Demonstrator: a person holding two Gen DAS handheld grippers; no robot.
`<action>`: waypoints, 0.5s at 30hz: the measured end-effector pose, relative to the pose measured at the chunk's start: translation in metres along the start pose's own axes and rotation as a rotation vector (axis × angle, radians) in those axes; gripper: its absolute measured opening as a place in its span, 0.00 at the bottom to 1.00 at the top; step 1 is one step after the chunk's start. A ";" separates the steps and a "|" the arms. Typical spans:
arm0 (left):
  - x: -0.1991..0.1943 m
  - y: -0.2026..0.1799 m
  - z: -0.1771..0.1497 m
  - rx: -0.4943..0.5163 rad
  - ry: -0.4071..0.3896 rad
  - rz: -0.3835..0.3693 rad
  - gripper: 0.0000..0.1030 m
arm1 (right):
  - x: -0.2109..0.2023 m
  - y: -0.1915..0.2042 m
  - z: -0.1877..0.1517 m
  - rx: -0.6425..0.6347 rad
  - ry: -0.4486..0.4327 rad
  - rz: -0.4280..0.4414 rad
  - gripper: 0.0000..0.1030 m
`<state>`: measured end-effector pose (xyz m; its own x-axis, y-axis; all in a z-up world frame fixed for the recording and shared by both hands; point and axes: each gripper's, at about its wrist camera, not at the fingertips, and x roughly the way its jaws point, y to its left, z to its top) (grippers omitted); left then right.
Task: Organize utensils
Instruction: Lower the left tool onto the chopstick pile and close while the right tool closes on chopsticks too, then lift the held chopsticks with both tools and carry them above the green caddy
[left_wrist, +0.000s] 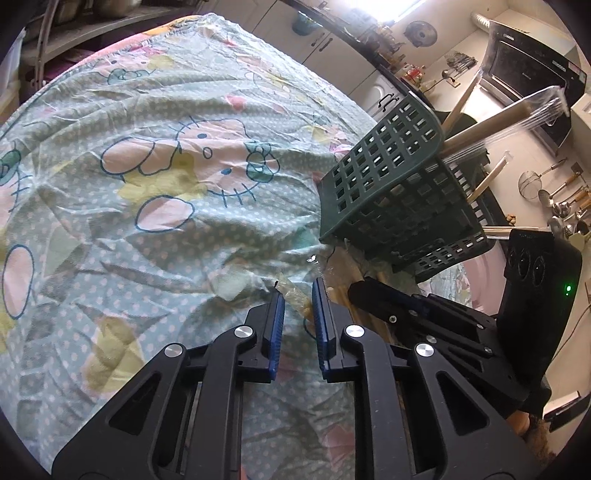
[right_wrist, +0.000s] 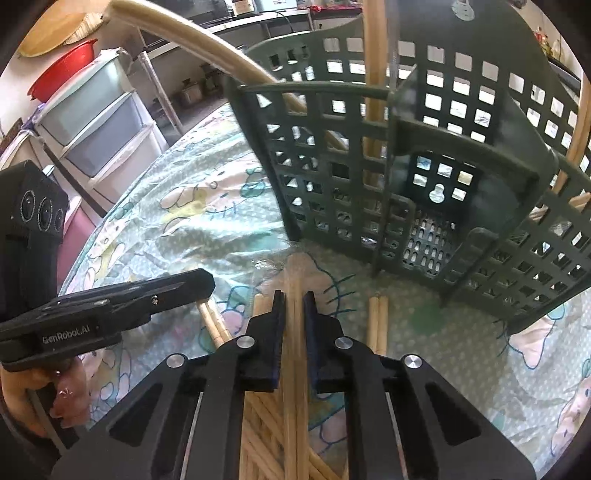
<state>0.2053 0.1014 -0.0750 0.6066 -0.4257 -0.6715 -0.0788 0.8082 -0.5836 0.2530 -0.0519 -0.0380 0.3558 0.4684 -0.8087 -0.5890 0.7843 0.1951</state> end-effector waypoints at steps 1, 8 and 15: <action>-0.002 0.000 0.000 0.002 -0.006 -0.002 0.10 | -0.002 0.002 0.000 0.001 -0.008 -0.001 0.11; -0.028 -0.019 0.004 0.052 -0.076 -0.017 0.08 | -0.030 0.004 -0.001 -0.001 -0.065 0.013 0.10; -0.058 -0.046 0.007 0.133 -0.148 -0.031 0.06 | -0.070 0.007 -0.004 -0.020 -0.148 0.023 0.10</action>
<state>0.1791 0.0917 -0.0064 0.7178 -0.3943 -0.5738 0.0410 0.8467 -0.5304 0.2213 -0.0808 0.0178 0.4444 0.5423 -0.7131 -0.6119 0.7651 0.2005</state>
